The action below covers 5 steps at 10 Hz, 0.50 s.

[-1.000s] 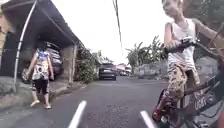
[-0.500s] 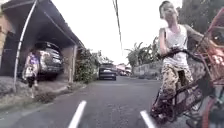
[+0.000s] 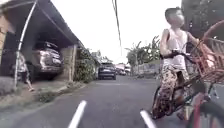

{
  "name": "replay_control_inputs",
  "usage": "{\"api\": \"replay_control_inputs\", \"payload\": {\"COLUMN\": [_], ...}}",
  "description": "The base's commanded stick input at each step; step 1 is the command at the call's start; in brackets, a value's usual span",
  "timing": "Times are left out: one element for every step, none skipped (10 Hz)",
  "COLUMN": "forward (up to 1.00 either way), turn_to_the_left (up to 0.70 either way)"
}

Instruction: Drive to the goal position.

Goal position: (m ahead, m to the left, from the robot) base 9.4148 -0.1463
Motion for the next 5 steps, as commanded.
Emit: {"api": "replay_control_inputs", "payload": {"forward": [-1.00, -1.00, -1.00, -1.00, -0.35], "turn_to_the_left": [0.00, 0.00, 0.06, 0.02, 0.13]}}
